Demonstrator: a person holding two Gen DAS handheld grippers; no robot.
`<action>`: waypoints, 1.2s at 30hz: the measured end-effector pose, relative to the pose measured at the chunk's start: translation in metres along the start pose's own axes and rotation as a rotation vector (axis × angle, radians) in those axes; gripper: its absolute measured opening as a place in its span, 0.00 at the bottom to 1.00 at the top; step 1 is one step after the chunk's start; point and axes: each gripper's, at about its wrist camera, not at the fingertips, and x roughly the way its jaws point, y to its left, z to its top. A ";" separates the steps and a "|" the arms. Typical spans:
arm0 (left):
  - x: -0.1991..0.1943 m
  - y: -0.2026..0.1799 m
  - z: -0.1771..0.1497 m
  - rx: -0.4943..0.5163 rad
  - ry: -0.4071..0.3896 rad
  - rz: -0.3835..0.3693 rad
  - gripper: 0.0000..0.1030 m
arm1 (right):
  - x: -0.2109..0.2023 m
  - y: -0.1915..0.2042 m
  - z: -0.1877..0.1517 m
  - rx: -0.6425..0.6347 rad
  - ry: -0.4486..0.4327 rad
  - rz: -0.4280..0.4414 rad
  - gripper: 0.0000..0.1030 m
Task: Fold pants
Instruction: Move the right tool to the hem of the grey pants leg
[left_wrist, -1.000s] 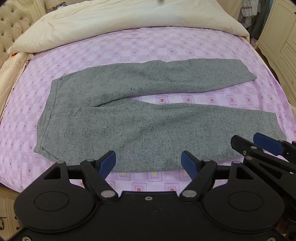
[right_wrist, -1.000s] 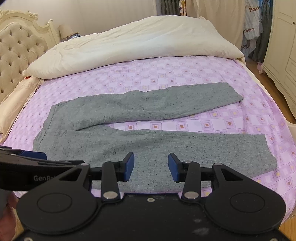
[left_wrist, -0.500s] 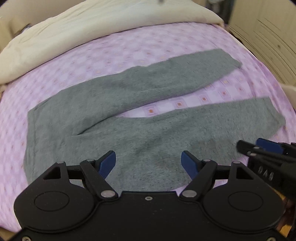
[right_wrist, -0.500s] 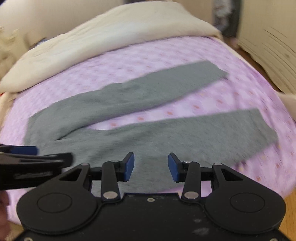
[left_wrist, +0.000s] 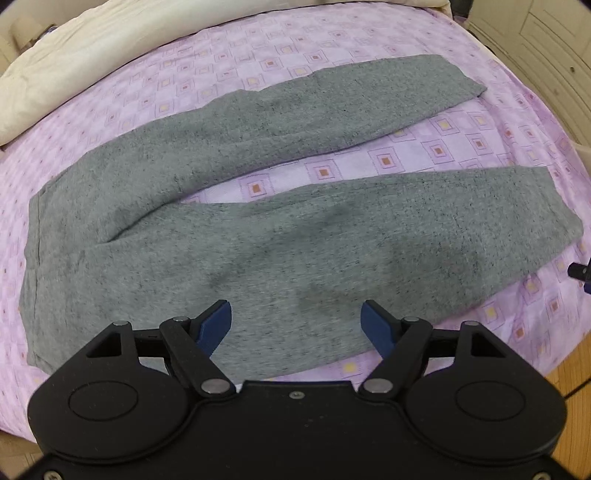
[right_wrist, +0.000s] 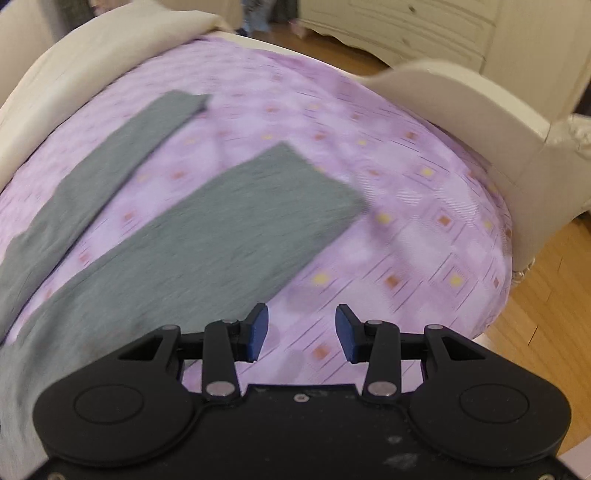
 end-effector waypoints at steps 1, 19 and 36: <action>0.003 -0.006 0.001 -0.004 0.003 0.007 0.75 | 0.006 -0.007 0.006 0.020 0.002 0.013 0.42; 0.012 -0.061 0.009 -0.050 0.059 0.084 0.75 | 0.029 -0.004 0.082 -0.050 0.062 0.177 0.07; 0.015 -0.078 0.002 -0.014 0.073 0.046 0.74 | 0.040 -0.057 0.100 -0.096 0.060 0.163 0.34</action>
